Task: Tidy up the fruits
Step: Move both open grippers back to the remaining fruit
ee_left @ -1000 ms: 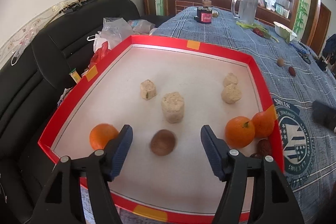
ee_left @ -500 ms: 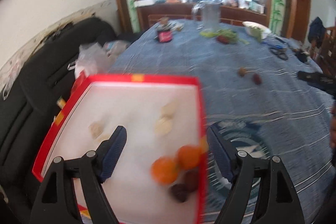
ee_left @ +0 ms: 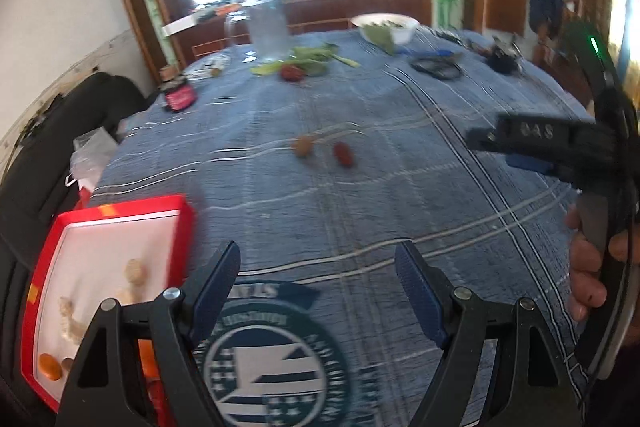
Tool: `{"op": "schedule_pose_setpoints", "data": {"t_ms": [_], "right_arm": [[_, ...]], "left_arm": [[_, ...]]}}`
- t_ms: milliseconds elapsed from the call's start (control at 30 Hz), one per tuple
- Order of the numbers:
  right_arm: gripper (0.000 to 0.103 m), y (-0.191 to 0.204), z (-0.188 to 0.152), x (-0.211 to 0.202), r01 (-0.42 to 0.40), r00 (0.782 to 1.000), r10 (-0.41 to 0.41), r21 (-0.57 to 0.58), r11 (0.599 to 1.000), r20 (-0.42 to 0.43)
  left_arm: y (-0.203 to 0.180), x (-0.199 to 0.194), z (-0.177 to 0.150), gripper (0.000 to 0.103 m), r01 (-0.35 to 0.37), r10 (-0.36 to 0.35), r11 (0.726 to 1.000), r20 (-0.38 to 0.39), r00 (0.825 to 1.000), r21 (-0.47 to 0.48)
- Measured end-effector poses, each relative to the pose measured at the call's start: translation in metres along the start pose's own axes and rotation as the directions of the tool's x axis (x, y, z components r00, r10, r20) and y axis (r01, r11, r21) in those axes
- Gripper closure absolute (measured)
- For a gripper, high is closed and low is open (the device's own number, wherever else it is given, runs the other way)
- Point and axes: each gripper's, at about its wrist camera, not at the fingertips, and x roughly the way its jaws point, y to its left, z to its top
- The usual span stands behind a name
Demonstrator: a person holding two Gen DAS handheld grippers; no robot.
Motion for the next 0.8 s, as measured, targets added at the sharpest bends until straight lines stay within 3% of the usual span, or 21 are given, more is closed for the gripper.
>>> {"op": "schedule_pose_setpoints", "data": {"t_ms": [400,700,800], "right_arm": [[0.037,-0.005,0.003,-0.001,-0.059,0.998,0.06,0.028,0.998,-0.032],[0.037,0.001,0.001,0.003,-0.065,0.997,0.065,0.0,0.998,-0.034],[0.036,0.014,-0.004,0.006,-0.106,0.994,0.105,-0.051,0.993,-0.033]], "left_arm": [[0.003,0.008,-0.005,0.023,-0.035,0.034,0.999,-0.035,0.999,-0.026],[0.04,0.001,-0.009,0.023,-0.049,0.047,0.994,-0.016,0.999,-0.097],[0.055,-0.002,-0.006,0.023,-0.04,0.041,0.992,0.002,0.999,-0.121]]}}
